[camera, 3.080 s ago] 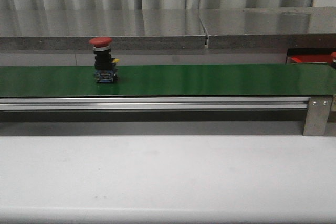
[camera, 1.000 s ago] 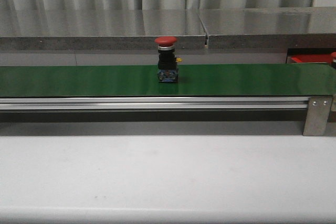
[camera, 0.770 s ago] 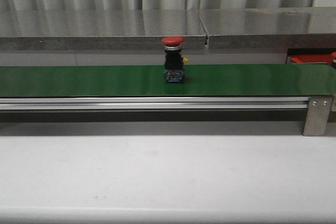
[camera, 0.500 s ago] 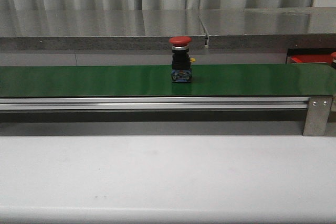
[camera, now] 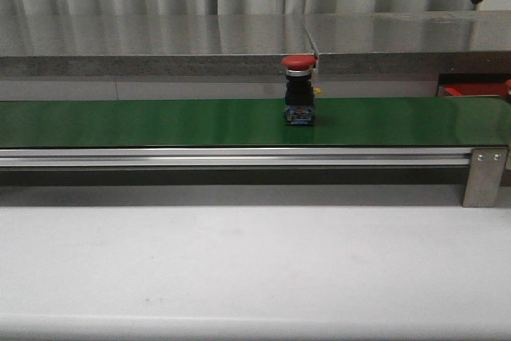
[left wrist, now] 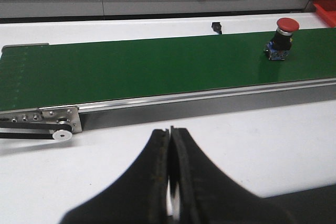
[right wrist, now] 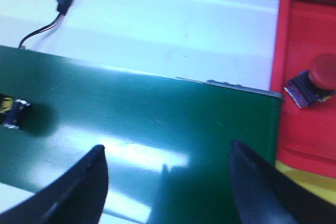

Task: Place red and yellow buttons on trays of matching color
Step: 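Open the right gripper and move it back over the belt, then grasp the red button on the belt with the right gripper and lift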

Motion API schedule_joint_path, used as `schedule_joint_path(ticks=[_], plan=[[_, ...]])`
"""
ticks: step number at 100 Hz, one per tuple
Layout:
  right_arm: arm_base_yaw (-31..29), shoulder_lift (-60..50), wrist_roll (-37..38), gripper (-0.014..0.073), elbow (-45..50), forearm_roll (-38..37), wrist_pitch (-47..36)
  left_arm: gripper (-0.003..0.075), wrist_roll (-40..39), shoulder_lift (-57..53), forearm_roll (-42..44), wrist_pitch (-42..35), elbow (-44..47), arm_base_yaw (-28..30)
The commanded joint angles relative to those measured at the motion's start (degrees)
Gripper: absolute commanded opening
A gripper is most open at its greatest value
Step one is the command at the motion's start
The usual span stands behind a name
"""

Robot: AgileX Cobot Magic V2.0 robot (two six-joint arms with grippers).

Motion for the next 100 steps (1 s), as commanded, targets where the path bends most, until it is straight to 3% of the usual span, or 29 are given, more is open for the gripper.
schedule_joint_path(ticks=[1,26,46,75,100], plan=[[1.94,-0.94,-0.61,0.0457,-5.15,0.02,1.42,-0.0020,-0.21,0.40,-0.78,-4.75,-1.26,-0.39],[7.03,4.91,-1.01,0.0466,-12.30,-0.18,8.00,-0.0020,-0.21,0.40,-0.78,-4.73,-1.26,-0.39],[10.18,9.59,-1.56,0.0598,-15.61,-0.18,10.40,-0.0020,-0.21,0.40,-0.78,-4.73,-1.26,-0.39],[13.75,13.91,-6.35,0.0597,-16.42,-0.28,11.88,-0.0020,-0.21,0.40,-0.78,-4.73,-1.26,-0.39],[14.59,17.66,-8.75,0.0592,-16.42,0.48,7.50,-0.0020,-0.21,0.40,-0.78,-4.73,-1.26,-0.39]])
